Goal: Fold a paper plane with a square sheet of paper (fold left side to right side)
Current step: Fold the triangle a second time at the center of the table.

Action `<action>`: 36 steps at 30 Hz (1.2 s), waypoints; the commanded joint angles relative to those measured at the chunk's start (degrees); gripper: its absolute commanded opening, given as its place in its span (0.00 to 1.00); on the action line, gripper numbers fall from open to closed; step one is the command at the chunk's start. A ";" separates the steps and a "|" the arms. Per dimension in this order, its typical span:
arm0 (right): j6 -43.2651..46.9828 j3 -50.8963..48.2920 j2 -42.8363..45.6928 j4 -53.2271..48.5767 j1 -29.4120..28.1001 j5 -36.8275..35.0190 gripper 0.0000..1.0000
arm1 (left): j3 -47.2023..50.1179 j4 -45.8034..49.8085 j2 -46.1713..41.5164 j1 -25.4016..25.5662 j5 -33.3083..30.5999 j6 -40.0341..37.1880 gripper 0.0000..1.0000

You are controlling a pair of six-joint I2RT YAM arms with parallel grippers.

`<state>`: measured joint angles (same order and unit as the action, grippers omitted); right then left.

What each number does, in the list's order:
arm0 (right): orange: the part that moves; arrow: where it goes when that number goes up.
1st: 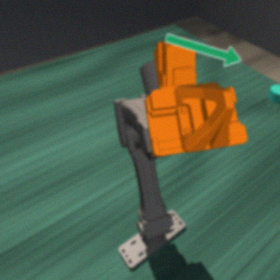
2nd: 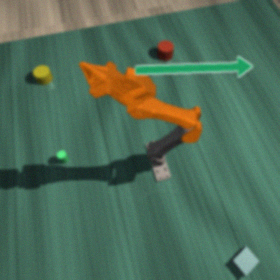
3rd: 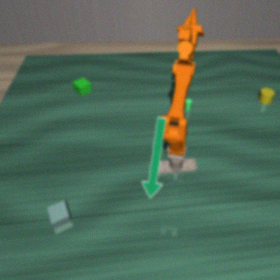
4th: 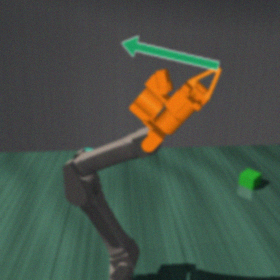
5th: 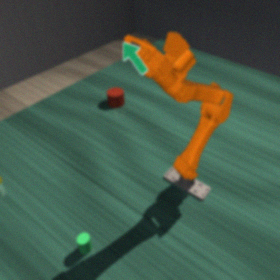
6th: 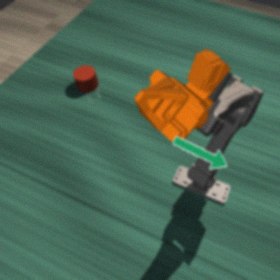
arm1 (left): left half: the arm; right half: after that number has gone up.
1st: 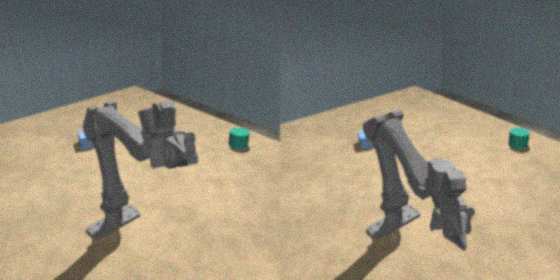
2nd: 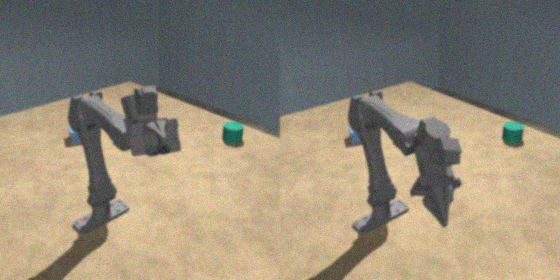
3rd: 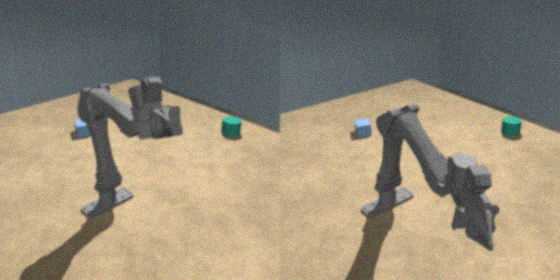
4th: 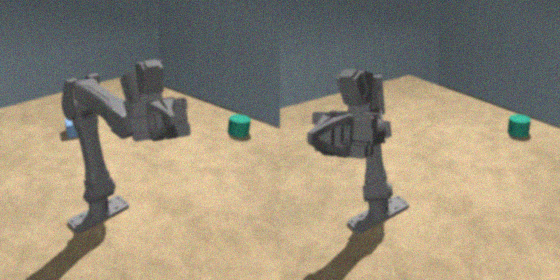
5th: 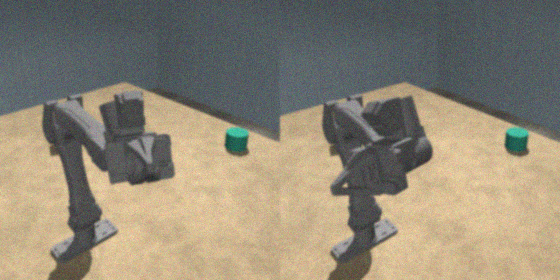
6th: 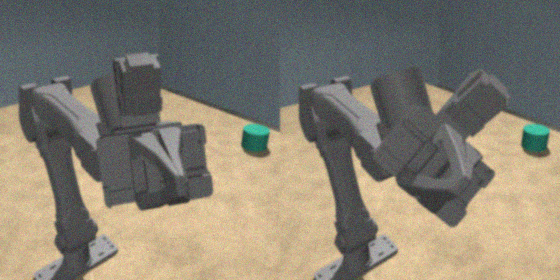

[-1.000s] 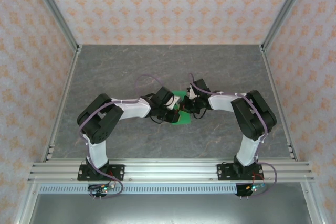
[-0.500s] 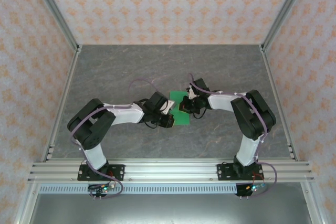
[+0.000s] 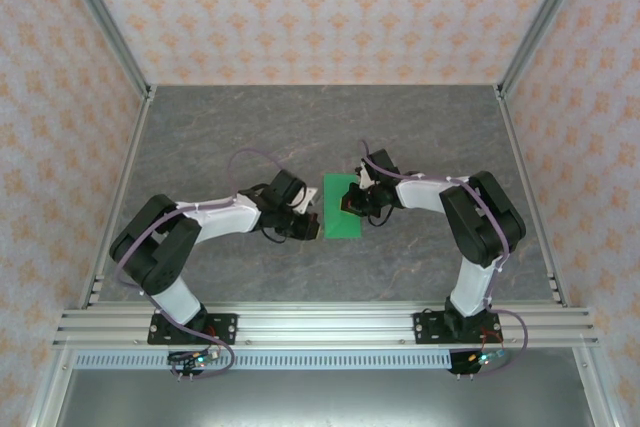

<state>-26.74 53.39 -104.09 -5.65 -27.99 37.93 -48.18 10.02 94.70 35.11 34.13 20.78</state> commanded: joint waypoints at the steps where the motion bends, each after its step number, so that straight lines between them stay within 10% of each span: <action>1: 1.35 -0.65 -2.55 -5.16 0.19 -4.73 0.05 | -3.42 0.80 1.47 0.05 3.29 0.10 0.01; 36: -0.63 -2.59 5.04 -6.79 -4.92 1.47 0.04 | -4.09 4.20 9.37 1.32 -3.76 -0.70 0.02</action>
<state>-26.22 51.40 -99.26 -13.26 -32.25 38.22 -52.84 8.56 103.24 36.07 36.58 20.95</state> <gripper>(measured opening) 0.067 0.057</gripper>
